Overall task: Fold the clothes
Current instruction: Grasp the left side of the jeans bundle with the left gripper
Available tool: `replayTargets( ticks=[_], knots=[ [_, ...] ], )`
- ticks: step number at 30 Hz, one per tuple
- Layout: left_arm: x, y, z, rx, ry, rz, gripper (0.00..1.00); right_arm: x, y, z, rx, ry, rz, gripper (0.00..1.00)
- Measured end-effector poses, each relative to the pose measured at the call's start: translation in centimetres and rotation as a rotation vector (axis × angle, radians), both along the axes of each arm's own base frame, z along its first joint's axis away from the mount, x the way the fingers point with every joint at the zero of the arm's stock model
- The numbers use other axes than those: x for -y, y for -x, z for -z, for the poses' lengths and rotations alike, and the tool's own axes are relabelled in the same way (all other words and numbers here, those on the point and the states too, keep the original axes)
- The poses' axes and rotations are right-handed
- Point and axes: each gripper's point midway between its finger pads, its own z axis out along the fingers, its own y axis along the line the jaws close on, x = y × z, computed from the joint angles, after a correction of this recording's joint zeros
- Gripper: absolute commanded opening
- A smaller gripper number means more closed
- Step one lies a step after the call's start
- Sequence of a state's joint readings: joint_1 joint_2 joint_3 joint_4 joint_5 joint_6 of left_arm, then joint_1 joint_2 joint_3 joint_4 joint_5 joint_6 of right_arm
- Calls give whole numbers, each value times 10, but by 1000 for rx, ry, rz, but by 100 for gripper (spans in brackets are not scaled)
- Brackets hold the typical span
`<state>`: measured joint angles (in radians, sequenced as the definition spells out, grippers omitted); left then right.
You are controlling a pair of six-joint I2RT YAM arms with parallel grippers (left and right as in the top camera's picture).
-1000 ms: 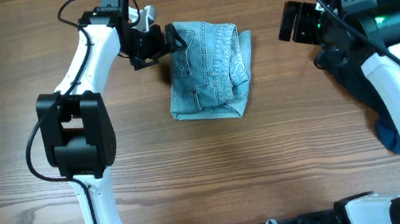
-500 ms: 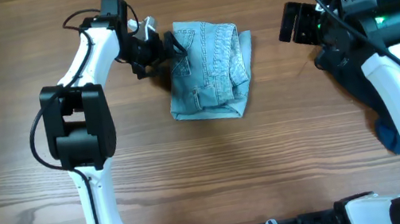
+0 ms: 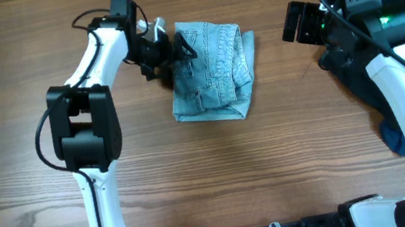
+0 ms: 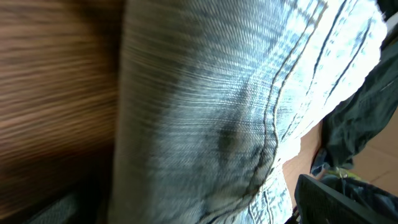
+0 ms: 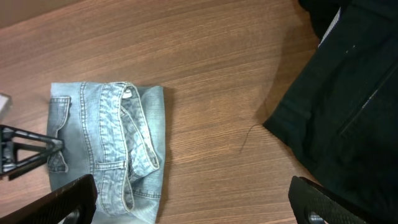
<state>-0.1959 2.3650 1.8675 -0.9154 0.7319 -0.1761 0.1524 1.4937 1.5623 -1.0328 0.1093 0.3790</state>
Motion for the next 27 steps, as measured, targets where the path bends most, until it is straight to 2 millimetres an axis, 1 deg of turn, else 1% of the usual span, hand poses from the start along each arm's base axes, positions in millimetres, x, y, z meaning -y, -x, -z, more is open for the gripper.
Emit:
replayTargets(
  ticks=[3, 9, 10, 12, 13, 14, 16, 18, 19, 20, 21, 27],
  knots=[
    [8, 5, 5, -25, 28, 14, 100, 0, 0, 0, 0, 0, 0, 100],
    [10, 5, 4, -32, 51, 16, 100, -1, 0, 0, -1, -4, -3, 100],
    [10, 5, 4, -32, 52, 16, 98, -2, 0, 0, -1, -7, -5, 100],
    [11, 5, 4, -33, 53, 17, 81, -2, 0, 0, -2, -12, -8, 100],
    [11, 6, 4, -35, 52, 17, 62, -3, 0, 0, -2, -13, -9, 100],
    [11, 6, 8, -36, 46, 21, 53, -3, 0, 0, -3, -14, -10, 100],
    [12, 7, 12, -42, 43, 26, 42, -3, 0, 0, -3, -16, -11, 100],
    [14, 9, 17, -44, 41, 35, 22, -4, 0, 0, -3, -19, -13, 100],
    [15, 9, 18, -48, 41, 33, 17, -4, 0, 0, -3, -20, -14, 100],
    [15, 9, 19, -51, 37, 30, 9, -5, 0, 0, -3, -23, -16, 100],
    [14, 8, 19, -44, 34, 33, 4, -5, 1, 0, -4, -25, -18, 100],
    [11, 3, 22, -32, 9, 16, 4, -7, 1, 1, -6, -34, -24, 100]
  ],
)
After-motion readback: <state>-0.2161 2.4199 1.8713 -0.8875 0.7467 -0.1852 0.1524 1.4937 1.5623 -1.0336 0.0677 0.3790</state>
